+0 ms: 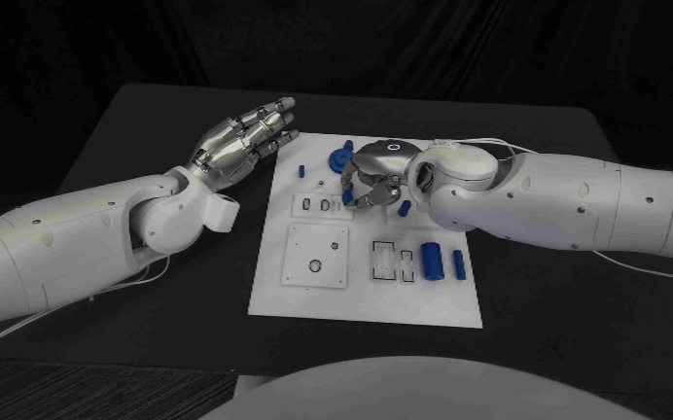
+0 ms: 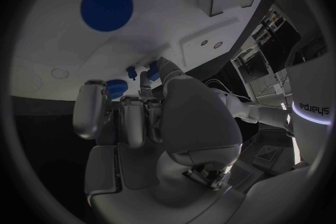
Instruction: Assemble the parts on the task board
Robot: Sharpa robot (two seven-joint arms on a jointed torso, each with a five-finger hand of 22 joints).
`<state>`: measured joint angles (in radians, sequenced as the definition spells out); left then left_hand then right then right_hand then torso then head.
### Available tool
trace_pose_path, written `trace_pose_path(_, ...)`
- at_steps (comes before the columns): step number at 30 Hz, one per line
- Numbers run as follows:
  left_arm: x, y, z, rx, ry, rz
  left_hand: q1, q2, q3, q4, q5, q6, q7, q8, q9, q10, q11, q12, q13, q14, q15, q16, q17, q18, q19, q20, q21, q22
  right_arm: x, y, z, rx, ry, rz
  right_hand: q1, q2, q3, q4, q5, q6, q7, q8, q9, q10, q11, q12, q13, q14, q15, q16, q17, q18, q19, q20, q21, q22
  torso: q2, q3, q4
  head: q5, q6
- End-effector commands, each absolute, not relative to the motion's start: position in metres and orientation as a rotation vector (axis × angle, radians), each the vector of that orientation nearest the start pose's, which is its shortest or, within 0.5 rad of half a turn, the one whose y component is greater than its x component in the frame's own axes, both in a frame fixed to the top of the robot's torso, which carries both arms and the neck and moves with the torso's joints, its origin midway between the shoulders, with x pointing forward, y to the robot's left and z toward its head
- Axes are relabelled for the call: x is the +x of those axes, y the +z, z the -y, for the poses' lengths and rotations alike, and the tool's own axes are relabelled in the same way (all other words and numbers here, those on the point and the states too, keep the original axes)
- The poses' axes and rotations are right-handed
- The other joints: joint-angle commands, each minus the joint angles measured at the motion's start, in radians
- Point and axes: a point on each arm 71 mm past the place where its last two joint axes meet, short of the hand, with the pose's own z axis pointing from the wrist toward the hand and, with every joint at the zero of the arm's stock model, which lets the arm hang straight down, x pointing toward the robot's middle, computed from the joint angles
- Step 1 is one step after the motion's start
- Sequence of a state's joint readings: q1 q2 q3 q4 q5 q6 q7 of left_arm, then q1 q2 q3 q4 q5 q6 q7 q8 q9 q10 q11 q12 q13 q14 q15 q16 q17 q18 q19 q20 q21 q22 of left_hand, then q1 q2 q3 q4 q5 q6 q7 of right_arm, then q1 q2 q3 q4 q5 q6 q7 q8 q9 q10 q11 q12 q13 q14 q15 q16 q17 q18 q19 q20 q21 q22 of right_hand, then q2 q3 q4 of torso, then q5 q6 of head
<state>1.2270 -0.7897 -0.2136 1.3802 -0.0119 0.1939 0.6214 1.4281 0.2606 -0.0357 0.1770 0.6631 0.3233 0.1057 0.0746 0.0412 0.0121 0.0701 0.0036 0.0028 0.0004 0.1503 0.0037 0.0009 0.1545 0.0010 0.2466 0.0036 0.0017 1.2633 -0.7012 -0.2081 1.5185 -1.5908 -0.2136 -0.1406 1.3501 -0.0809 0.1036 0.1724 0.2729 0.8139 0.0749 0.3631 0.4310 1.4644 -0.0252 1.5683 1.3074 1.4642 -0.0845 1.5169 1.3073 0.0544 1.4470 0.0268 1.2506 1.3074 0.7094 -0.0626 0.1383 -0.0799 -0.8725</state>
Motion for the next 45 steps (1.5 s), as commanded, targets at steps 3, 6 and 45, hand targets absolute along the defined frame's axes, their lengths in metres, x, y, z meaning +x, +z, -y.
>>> trace_pose_path(3, 0.481, -0.215, -0.204, -0.917, -2.012, -1.529, -0.008, 0.001, 0.008, 0.000, 0.001, -0.003, 0.002, 0.005, 0.000, -0.005, 0.006, -0.001, 0.000, 0.000, 0.008, -0.004, -0.001, 0.012, -0.001, 0.006, -0.004, -0.002, 0.465, -0.221, 0.131, -0.506, 0.589, -1.788, -0.018, 0.000, -0.008, -0.006, -0.038, -0.010, -0.001, -0.004, 0.003, 0.106, 0.008, 0.003, 0.263, 0.090, 0.005, -0.007, 0.191, 0.016, 0.001, 0.006, -0.007, 0.169, 0.000, 0.0002, -0.0004, 0.000, 0.000)
trace_pose_path(6, 0.482, -0.215, -0.204, -0.918, -2.012, -1.530, -0.008, 0.002, 0.009, 0.000, 0.001, -0.004, 0.002, 0.005, 0.000, -0.005, 0.005, -0.001, 0.000, 0.000, 0.008, -0.004, -0.001, 0.012, -0.001, 0.006, -0.004, -0.002, 0.464, -0.221, 0.130, -0.509, 0.590, -1.785, -0.020, -0.001, -0.010, -0.007, -0.046, -0.012, -0.001, -0.005, 0.004, 0.106, 0.008, 0.003, 0.263, 0.090, 0.005, -0.007, 0.191, 0.015, 0.001, 0.006, -0.007, 0.169, 0.000, 0.0003, -0.0005, -0.001, 0.000)
trace_pose_path(45, 0.481, -0.216, -0.207, -0.922, -2.006, -1.528, -0.011, 0.002, 0.012, -0.001, 0.000, -0.004, 0.001, 0.005, 0.000, -0.005, 0.004, -0.001, 0.000, 0.000, 0.008, -0.004, -0.001, 0.012, -0.001, 0.006, -0.004, -0.002, 0.453, -0.179, 0.158, -0.421, 0.663, -1.562, -0.087, -0.013, -0.027, 0.056, -0.088, -0.066, 0.003, -0.029, -0.022, 0.106, 0.010, 0.003, 0.263, 0.092, 0.007, 0.002, 0.198, 0.012, 0.014, 0.006, -0.001, 0.175, 0.000, 0.0008, -0.0007, 0.007, 0.000)
